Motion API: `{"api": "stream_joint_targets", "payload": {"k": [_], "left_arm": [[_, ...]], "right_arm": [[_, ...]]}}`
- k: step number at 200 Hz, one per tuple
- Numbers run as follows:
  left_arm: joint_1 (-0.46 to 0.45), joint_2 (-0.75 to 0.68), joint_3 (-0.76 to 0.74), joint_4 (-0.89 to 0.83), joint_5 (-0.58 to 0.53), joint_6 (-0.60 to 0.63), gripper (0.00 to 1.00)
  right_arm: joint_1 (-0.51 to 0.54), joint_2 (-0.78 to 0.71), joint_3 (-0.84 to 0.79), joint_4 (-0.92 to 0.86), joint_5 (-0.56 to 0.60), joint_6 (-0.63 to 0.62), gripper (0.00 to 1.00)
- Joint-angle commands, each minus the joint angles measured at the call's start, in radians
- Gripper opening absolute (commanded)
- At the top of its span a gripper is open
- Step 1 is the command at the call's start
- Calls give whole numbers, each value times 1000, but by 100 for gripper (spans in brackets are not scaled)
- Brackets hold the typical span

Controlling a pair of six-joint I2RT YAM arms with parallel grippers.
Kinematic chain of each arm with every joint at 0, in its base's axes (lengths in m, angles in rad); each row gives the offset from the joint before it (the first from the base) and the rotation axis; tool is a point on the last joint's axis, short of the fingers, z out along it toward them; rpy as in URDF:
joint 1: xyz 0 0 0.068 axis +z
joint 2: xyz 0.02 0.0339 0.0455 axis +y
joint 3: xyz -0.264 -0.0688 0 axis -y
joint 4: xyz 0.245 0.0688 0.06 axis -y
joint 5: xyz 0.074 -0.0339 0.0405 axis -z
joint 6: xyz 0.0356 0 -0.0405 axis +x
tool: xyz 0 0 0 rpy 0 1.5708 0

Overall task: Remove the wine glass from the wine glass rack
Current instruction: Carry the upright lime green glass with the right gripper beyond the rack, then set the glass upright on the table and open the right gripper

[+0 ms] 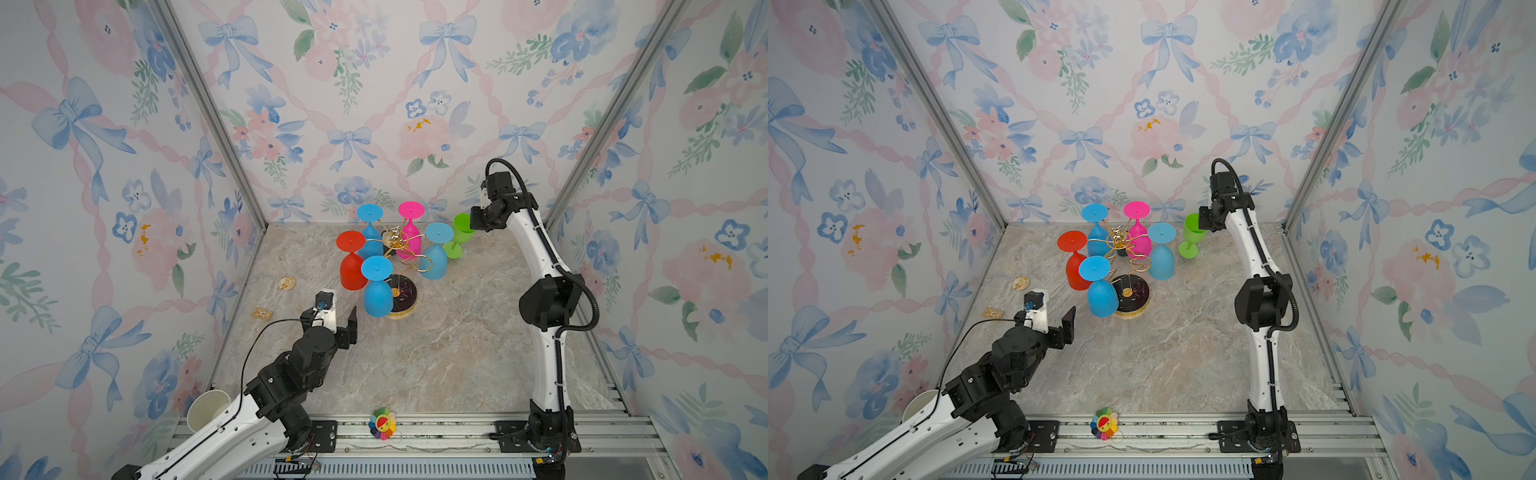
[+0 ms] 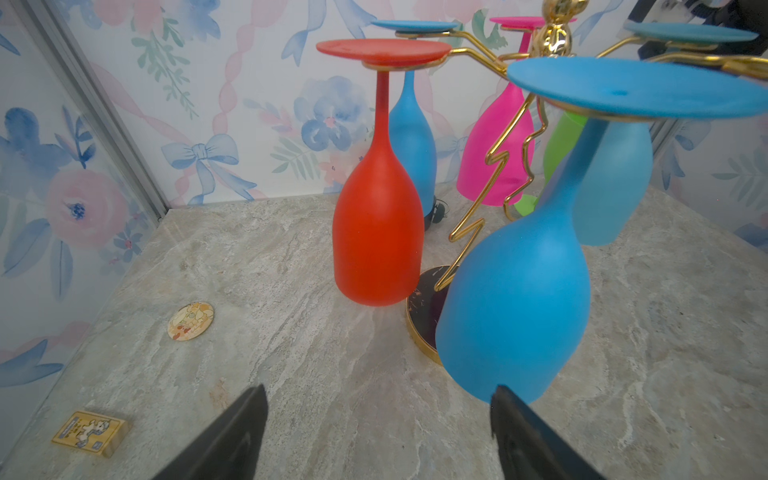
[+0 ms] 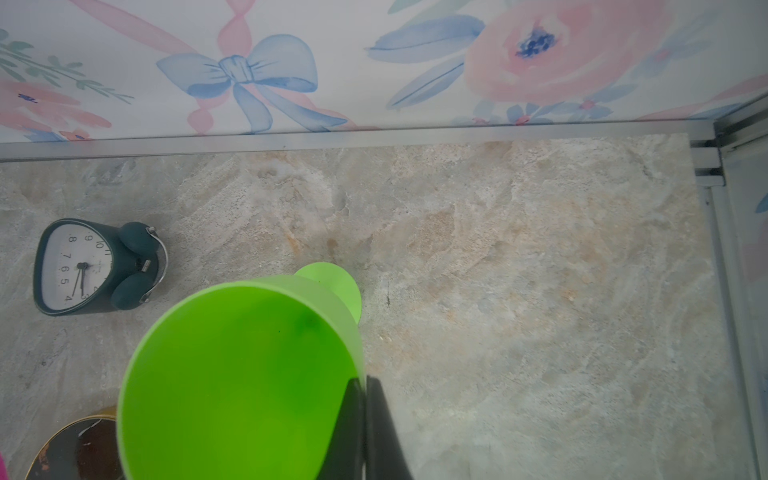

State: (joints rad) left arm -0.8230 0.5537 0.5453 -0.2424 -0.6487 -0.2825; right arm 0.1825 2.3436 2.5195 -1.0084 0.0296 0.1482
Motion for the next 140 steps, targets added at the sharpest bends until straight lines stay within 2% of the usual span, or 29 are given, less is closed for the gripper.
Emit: {"api": "stream_joint_targets", "payload": {"k": [1, 106, 140], "left_arm": [[7, -15, 14, -11, 11, -5, 86], [7, -33, 9, -1, 26, -6, 86], [7, -39, 7, -1, 22, -7, 87]], "right_arm": [[21, 27, -1, 24, -18, -2, 0], [44, 60, -4, 39, -20, 7, 0], [47, 59, -10, 37, -19, 5, 8]]}}
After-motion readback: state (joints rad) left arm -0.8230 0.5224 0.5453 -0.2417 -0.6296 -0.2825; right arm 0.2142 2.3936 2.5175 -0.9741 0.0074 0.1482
